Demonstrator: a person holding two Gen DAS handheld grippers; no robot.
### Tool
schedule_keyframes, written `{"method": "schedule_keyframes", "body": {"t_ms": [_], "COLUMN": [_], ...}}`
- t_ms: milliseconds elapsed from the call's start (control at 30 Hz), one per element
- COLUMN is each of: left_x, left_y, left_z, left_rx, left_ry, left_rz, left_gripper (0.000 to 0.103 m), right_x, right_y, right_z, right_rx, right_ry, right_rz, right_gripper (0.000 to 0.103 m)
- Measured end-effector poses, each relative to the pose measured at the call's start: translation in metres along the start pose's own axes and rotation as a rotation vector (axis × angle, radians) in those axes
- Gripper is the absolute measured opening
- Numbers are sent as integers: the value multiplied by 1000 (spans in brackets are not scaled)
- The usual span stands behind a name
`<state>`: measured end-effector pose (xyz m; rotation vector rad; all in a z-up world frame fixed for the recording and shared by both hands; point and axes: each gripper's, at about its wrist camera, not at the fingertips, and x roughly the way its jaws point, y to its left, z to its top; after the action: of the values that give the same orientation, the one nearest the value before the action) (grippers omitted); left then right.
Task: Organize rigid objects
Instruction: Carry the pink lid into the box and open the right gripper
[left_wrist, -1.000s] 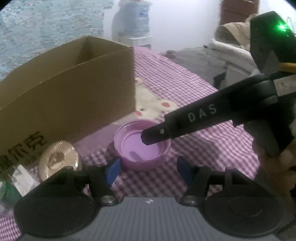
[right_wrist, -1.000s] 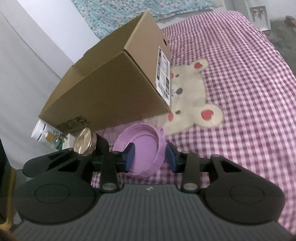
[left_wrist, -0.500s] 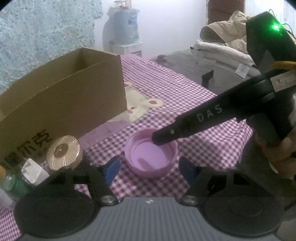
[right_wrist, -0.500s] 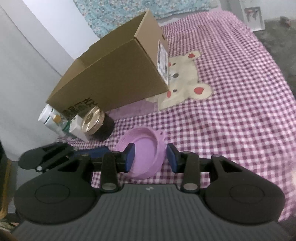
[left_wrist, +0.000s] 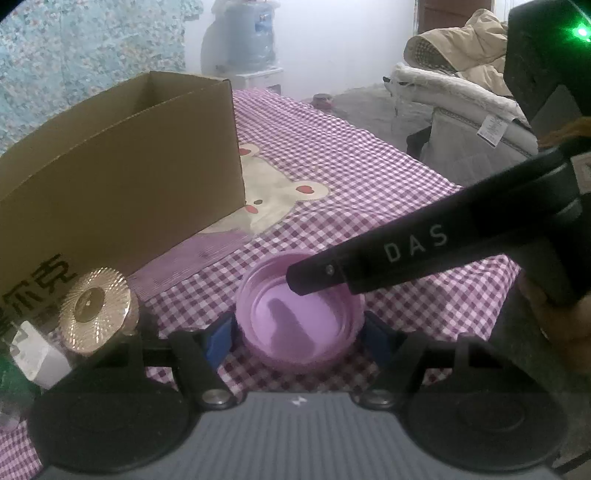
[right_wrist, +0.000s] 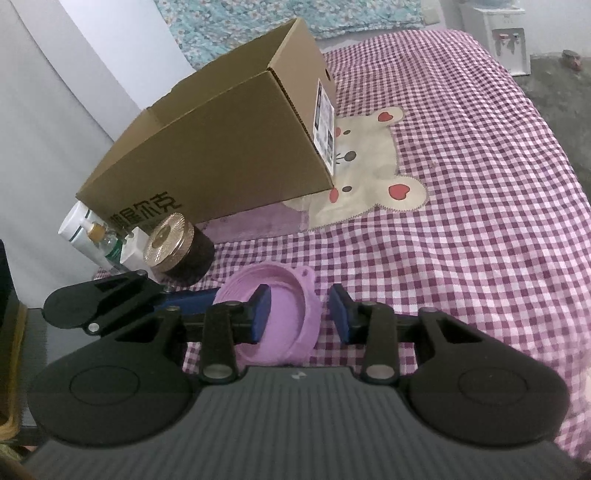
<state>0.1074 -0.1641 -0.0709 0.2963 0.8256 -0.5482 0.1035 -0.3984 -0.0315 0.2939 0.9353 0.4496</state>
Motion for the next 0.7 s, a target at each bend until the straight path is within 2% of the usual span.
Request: {"method": "schedule_keyframes", "body": {"t_ms": [367,533,700], "left_x": [-1,-17,-46], "left_y": [1,2,8], "left_z": [-1,0,7], "left_rx": [-6,-5,1], "left_ry": [-33,-75,-148], "left_rz": [9,16,55], "left_gripper": [74,74,74], "right_x": [2,-6,-22], "right_y": [2,8,28], "right_z": [-3,-3,9], "right_rx": [-30,-40,-89], "right_ry": [0,-11,-53], "right_rz": [-22,-27,-16], "right_gripper": [15,14,14]}}
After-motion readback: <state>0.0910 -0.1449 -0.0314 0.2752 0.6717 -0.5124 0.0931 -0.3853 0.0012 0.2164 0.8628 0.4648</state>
